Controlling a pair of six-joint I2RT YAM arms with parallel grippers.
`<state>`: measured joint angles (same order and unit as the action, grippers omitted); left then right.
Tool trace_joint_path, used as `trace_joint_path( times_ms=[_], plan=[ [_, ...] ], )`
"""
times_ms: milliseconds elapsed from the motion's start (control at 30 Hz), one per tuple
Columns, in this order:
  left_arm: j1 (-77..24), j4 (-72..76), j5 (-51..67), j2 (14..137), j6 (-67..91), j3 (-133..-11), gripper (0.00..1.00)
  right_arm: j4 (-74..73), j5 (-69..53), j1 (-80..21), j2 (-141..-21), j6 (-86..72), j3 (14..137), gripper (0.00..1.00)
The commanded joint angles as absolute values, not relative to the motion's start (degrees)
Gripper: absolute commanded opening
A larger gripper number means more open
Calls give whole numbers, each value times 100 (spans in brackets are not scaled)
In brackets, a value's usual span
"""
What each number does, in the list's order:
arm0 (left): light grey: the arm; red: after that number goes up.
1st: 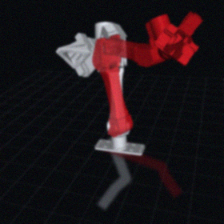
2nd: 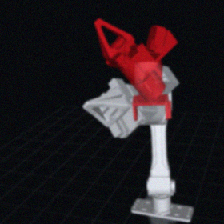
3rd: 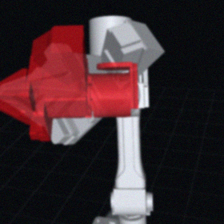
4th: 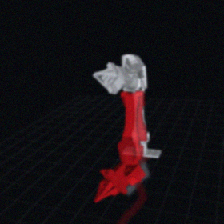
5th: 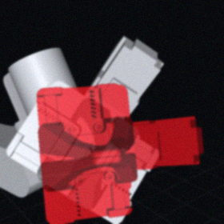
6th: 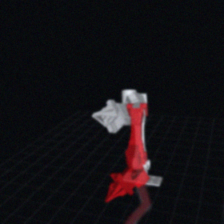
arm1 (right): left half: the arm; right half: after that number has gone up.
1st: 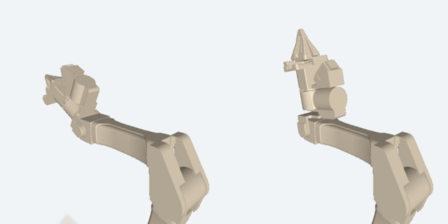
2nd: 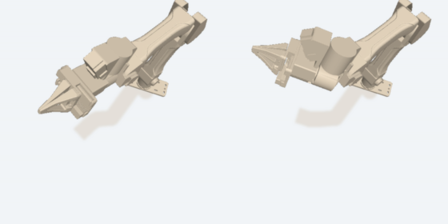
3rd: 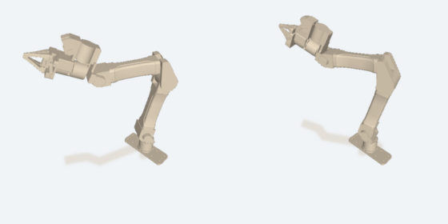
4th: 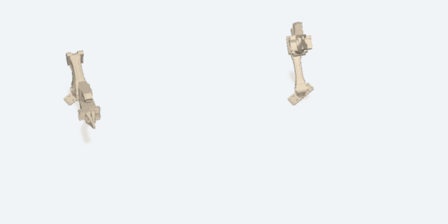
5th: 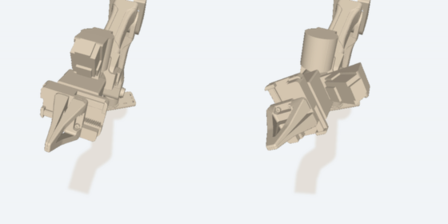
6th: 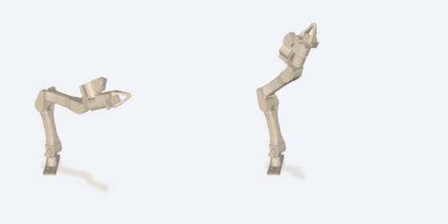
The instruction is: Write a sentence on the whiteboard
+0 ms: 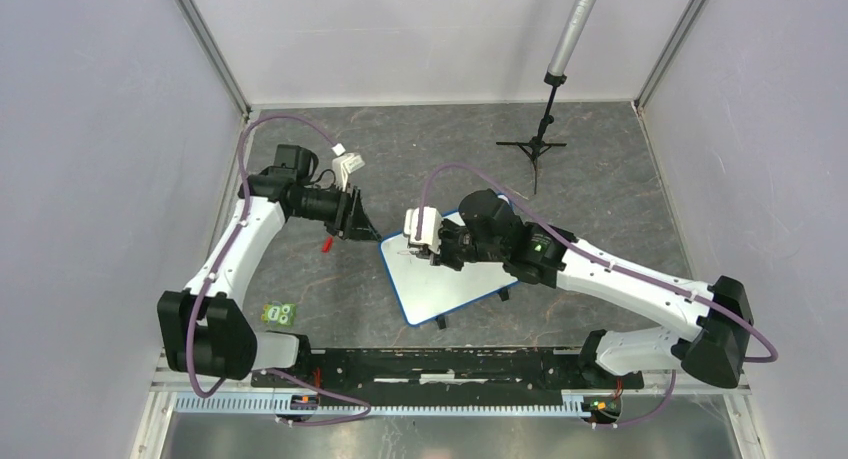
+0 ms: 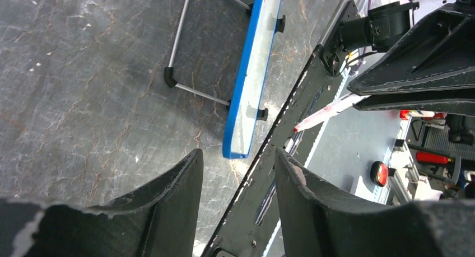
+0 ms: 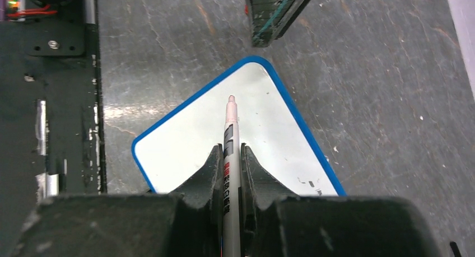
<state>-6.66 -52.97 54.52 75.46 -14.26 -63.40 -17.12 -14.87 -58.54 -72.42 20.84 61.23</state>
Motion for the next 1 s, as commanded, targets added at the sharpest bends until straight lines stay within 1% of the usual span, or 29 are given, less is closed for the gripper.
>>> trace_joint_path(
  times_ms=[0, 267, 400, 600, 800, 967],
  plan=[
    [-937, -5005, 5575, 7723, -1248, -6360, 54, -1363, -1092, -5954, -7378, 2135, 6132, 0],
    [-1141, -5005, 5490, 8067, -1247, -6521, 42, -1349, -962, -6043, -7578, 2131, 6278, 0],
    [-1173, -5001, 5467, 8077, -1272, -6522, 32, -1278, -843, -6070, -7651, 2103, 6292, 0],
    [-1200, -5001, 5467, 8109, -1282, -6538, 21, -1257, -800, -6107, -7817, 2048, 6488, 0],
    [-1205, -5001, 5467, 8104, -1284, -6539, 13, -1214, -661, -6133, -7876, 2024, 6570, 0],
    [-1206, -5001, 5451, 8117, -1296, -6547, 9, -1204, -582, -6135, -7935, 2012, 6659, 0]
  ],
)
